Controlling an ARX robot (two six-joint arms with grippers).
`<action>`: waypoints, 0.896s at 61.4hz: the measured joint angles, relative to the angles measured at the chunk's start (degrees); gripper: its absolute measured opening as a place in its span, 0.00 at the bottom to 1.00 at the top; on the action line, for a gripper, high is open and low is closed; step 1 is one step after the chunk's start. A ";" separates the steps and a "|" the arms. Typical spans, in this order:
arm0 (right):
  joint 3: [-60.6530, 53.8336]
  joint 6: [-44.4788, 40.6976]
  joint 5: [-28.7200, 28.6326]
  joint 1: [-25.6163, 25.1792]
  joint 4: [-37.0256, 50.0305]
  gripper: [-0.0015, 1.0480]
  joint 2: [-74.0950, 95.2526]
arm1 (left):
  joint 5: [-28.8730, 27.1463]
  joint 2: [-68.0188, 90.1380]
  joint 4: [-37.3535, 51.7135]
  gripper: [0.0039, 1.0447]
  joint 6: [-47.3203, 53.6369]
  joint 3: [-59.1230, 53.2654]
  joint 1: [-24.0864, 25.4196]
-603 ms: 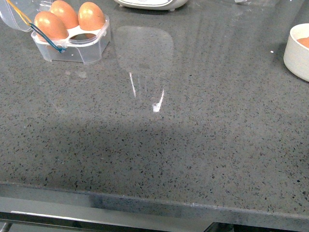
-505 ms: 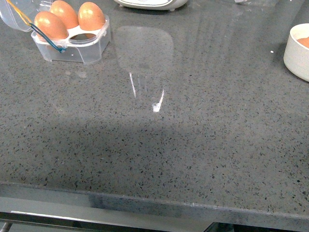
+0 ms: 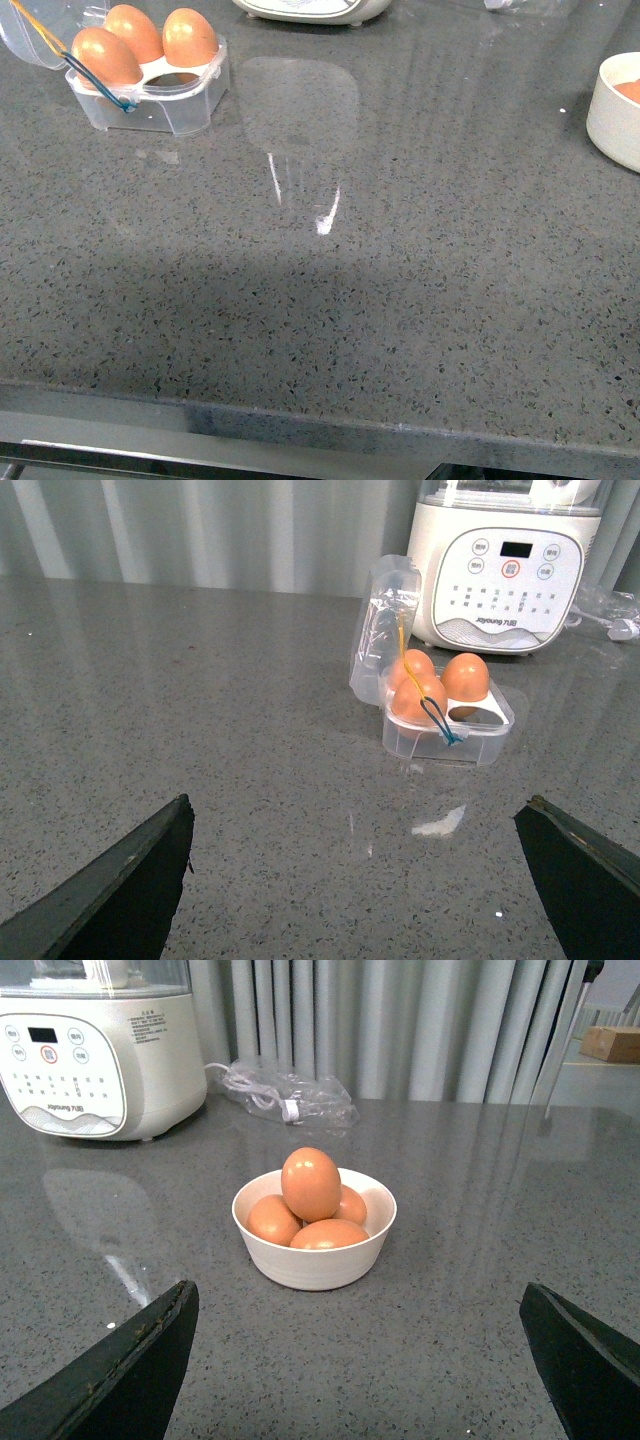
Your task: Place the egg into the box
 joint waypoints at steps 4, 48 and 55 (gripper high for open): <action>0.00 0.00 0.00 0.00 0.00 0.93 0.00 | 0.00 0.00 0.00 0.94 0.00 0.00 0.00; 4.98 -3.74 -7.85 -4.04 -7.32 0.93 8.87 | 0.02 -0.02 0.00 0.94 0.00 0.00 0.00; 8.20 -4.61 -9.25 -5.79 -2.03 0.93 15.28 | -0.02 0.00 0.00 0.94 0.00 0.00 0.00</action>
